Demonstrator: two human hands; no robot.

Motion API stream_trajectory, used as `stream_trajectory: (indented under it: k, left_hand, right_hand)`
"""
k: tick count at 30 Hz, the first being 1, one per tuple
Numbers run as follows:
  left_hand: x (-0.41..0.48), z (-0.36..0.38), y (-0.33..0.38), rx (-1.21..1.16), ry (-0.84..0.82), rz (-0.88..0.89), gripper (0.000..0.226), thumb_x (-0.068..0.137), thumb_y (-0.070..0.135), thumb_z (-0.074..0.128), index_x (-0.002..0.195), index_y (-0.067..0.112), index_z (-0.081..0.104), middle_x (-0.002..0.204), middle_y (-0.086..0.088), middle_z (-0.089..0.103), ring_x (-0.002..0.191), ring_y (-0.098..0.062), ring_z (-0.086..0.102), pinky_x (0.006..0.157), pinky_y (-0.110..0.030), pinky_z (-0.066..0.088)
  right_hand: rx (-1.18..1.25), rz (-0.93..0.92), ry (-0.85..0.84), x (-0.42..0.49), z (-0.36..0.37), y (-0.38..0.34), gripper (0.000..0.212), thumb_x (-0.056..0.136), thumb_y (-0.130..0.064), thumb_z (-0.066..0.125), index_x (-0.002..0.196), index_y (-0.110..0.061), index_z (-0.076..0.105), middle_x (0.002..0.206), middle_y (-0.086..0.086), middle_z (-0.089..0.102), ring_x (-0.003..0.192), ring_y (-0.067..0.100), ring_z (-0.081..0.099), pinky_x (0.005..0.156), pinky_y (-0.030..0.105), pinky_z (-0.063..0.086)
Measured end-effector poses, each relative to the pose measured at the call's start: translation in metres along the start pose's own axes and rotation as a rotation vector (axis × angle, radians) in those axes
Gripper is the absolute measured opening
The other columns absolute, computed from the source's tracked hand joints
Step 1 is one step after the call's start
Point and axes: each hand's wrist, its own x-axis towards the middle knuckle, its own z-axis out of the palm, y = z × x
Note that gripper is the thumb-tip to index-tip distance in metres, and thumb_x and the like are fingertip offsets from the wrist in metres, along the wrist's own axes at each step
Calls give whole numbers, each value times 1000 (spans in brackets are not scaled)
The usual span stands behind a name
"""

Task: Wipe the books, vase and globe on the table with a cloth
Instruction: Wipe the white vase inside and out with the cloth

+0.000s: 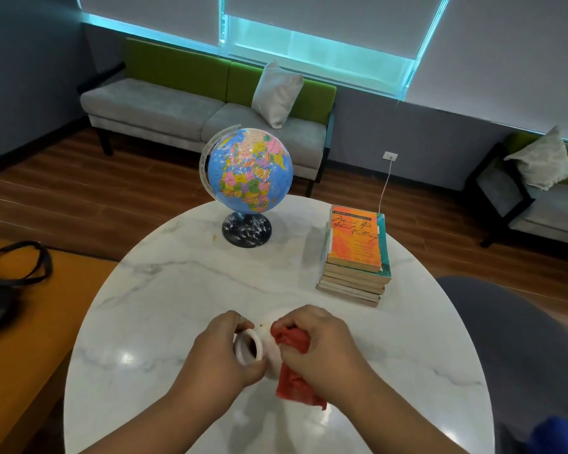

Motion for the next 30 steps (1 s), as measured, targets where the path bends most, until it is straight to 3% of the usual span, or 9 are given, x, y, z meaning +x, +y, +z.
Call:
stream_trajectory:
  k: [3,6,8,10,14,20,26,30]
  left_hand:
    - [-1,-2,2,24,-1,16,39,61,25,80,89,34,53,94,17,59,77,-4,61,63,-26,54]
    - [-3,-1,6,57,-28,55,38,64,26,78,92,34,54,97,18,56,81,-5,60,69,-27,55]
    - [-4,-1,10,89,-33,83,37,67,27,77,95,32,53,99,18,54,83,-6,59,71,-25,53]
    - [-2,-1,13,110,-30,107,37,69,25,76,96,32,52,99,17,54,83,-6,59,71,-24,52]
    - [-3,-1,16,165,-37,153,37,72,28,75,100,31,51,99,17,52,84,-4,58,73,-20,50]
    - [-1,5,25,241,-59,216,43,72,36,76,101,36,44,102,19,50,88,-4,56,73,-14,46]
    - [5,2,20,230,-51,222,42,71,33,77,105,28,52,102,18,51,88,-3,56,71,-15,45]
    - [3,6,25,252,-101,256,41,71,29,76,103,30,51,99,18,49,85,-3,55,68,-12,44]
  right_hand:
    - [142,214,134,13,-13,23,32,74,-5,65,79,-36,69,90,-18,64,89,0,59,76,10,47]
    - [52,361,159,21,-20,37,25,79,-9,63,85,-32,69,89,-15,65,87,6,59,64,4,40]
    - [-62,314,167,17,-15,31,26,78,-8,61,88,-32,67,94,-14,60,92,6,53,63,3,35]
    - [-112,212,144,10,-10,18,29,78,-9,61,92,-34,66,98,-15,56,97,5,48,71,6,34]
    - [-51,97,21,3,-11,1,27,78,-13,64,93,-35,67,98,-18,60,98,1,52,85,14,43]
    - [19,172,98,18,-17,-3,24,80,-16,65,92,-36,63,95,-20,61,89,2,57,74,12,45]
    - [-35,147,-74,-2,-14,-12,19,74,-20,66,90,-30,68,89,-14,64,82,2,59,68,14,48]
    - [-19,172,49,13,-15,-10,16,78,-20,66,89,-31,67,92,-13,65,84,1,59,73,16,50]
